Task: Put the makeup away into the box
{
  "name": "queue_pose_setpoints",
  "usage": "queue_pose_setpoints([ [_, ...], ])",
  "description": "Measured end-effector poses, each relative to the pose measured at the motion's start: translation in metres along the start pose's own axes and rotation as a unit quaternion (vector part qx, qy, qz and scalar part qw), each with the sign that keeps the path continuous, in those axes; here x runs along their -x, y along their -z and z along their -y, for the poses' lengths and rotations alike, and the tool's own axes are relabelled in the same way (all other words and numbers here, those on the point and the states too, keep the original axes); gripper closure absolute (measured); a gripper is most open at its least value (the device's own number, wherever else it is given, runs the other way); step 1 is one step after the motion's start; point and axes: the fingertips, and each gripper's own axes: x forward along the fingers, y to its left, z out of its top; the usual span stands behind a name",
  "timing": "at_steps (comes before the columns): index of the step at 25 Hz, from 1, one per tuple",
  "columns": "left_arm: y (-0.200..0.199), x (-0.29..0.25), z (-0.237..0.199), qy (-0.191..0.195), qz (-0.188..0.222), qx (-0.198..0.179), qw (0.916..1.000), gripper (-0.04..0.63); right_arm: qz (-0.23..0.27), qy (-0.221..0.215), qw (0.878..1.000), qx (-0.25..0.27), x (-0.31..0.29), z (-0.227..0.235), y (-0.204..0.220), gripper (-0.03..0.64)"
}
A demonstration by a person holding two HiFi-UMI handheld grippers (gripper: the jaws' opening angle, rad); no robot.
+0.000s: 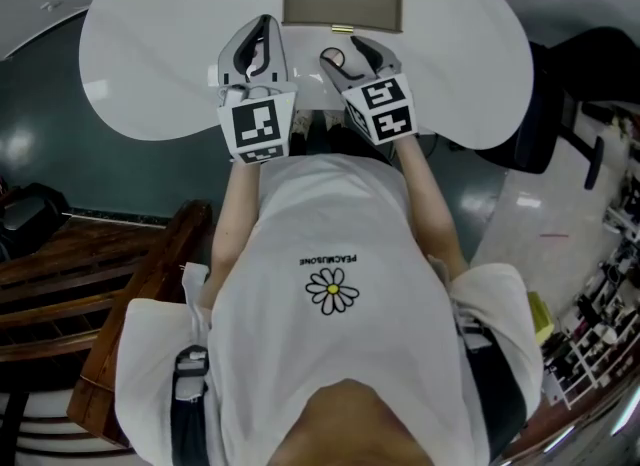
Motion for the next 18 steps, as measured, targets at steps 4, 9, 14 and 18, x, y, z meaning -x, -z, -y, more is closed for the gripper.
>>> queue_pose_setpoints([
  [4, 0.003, 0.002, -0.001, -0.001, -0.004, -0.004, 1.0000, 0.577, -0.034, -0.020, 0.999, 0.020, -0.013, -0.008, 0.019, 0.350],
  [9, 0.004, 0.003, -0.012, -0.014, -0.003, 0.014, 0.9998, 0.577, -0.083, -0.026, 0.996, 0.036, -0.026, -0.011, 0.040, 0.351],
  [14, 0.004, 0.004, -0.015, -0.022, -0.005, 0.015, 0.9996, 0.577, -0.098, -0.014, 0.993, 0.056, -0.026, -0.009, 0.048, 0.388],
  [18, 0.004, 0.004, -0.014, -0.022, -0.005, 0.014, 0.9997, 0.577, -0.099, -0.016, 0.993, 0.061, -0.026, -0.007, 0.048, 0.390],
])
